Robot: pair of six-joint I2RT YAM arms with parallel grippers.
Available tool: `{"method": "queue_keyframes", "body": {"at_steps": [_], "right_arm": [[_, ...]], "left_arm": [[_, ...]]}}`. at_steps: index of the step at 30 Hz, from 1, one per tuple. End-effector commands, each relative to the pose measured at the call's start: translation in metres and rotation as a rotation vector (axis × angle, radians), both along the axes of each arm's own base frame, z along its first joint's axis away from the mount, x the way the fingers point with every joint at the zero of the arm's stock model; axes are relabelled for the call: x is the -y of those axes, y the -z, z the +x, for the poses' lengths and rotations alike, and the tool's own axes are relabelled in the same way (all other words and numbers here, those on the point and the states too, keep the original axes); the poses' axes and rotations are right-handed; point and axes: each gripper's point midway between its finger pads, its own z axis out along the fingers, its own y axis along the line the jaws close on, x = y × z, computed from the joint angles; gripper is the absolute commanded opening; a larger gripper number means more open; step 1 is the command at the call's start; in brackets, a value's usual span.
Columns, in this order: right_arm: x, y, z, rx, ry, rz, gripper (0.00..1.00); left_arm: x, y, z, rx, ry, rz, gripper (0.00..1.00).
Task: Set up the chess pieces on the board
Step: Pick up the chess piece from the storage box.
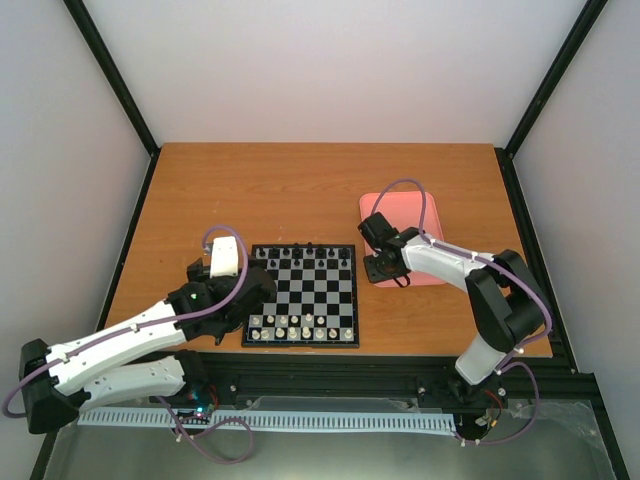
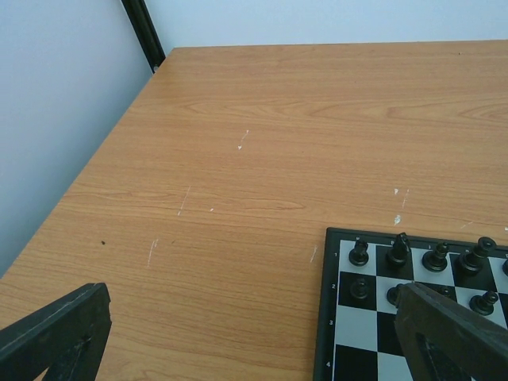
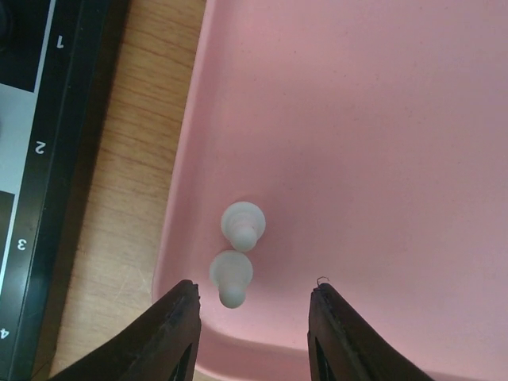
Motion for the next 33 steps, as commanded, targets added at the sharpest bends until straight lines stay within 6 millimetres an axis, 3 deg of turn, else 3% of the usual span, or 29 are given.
{"method": "queue_keyframes", "body": {"at_steps": [1,4,12,25,33], "right_arm": [[-0.003,0.006,0.002,-0.003,-0.008,0.023,0.43],[-0.003,0.007,0.002,-0.008,-0.009,0.021,0.39],[-0.003,0.010,-0.001,-0.023,-0.015,0.023,0.19],[-0.005,0.016,-0.001,-0.038,-0.019,0.028,0.20],[-0.005,0.012,0.000,-0.031,-0.015,0.040,0.07]], "left_arm": [[0.000,-0.013,0.004,0.032,-0.019,-0.015,1.00],[0.001,-0.012,0.004,0.030,-0.021,-0.009,1.00],[0.001,-0.010,0.004,0.027,-0.022,-0.003,1.00],[0.000,-0.012,0.004,0.029,-0.024,-0.009,1.00],[-0.002,-0.013,0.003,0.033,-0.029,-0.009,1.00]]}}
